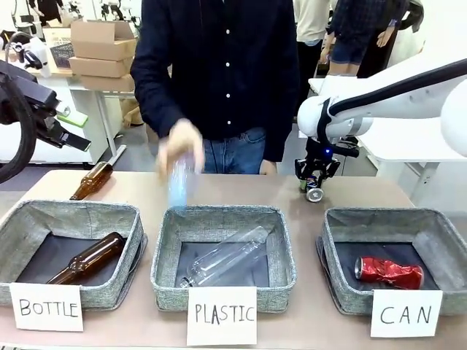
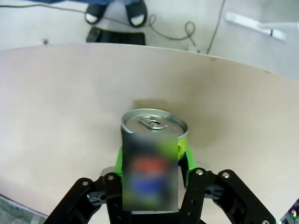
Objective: Sort the can waste into the basket.
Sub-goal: Pick up the can waste from the table and place it in the right Fabric basket.
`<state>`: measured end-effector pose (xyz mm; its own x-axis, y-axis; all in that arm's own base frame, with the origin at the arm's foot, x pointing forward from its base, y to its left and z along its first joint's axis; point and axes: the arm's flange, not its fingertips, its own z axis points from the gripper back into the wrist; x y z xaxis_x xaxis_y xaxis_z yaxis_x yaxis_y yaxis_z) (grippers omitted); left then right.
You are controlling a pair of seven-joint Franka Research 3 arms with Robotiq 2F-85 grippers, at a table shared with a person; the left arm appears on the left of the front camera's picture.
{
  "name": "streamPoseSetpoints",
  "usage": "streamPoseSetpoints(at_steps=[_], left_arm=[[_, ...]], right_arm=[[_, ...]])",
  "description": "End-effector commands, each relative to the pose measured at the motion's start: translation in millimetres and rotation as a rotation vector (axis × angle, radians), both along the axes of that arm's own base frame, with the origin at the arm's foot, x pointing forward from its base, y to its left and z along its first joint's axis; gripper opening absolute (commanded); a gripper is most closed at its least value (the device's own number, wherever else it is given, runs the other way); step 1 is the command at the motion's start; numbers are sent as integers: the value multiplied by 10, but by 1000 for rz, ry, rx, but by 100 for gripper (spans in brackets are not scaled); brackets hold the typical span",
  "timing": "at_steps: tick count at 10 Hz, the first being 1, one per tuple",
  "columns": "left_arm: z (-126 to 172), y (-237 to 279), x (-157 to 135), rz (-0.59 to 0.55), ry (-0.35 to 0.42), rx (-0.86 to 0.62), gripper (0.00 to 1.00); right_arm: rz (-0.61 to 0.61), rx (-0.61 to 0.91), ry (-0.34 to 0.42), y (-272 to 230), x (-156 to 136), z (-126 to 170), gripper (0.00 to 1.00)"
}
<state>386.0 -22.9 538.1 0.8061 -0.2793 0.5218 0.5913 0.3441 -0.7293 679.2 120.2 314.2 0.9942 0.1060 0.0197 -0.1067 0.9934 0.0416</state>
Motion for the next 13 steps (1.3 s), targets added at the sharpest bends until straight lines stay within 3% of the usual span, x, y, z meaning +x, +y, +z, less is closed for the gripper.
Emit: streamPoseSetpoints(at_steps=[1, 3, 8, 10, 11, 12, 13], left_arm=[[8, 23, -12, -13, -14, 10, 100], [8, 23, -12, -13, -14, 10, 100], [8, 23, -12, -13, -14, 10, 100], [8, 23, -12, -13, -14, 10, 100], [8, 23, -12, -13, -14, 10, 100], [8, 23, -12, -13, -14, 10, 100], [8, 23, -12, -13, -14, 10, 100]], right_arm=[[-22, -60, 8, 37, 81, 11, 16], [-28, -60, 11, 18, 82, 8, 0], [-28, -21, -31, -104, -26, 194, 0], [8, -20, -77, -252, -406, 644, 0], [75, -19, -76, -268, -776, 891, 0], [183, -49, -58, -330, -1336, 1106, 0], [211, -80, -45, -427, -1689, 1181, 0]])
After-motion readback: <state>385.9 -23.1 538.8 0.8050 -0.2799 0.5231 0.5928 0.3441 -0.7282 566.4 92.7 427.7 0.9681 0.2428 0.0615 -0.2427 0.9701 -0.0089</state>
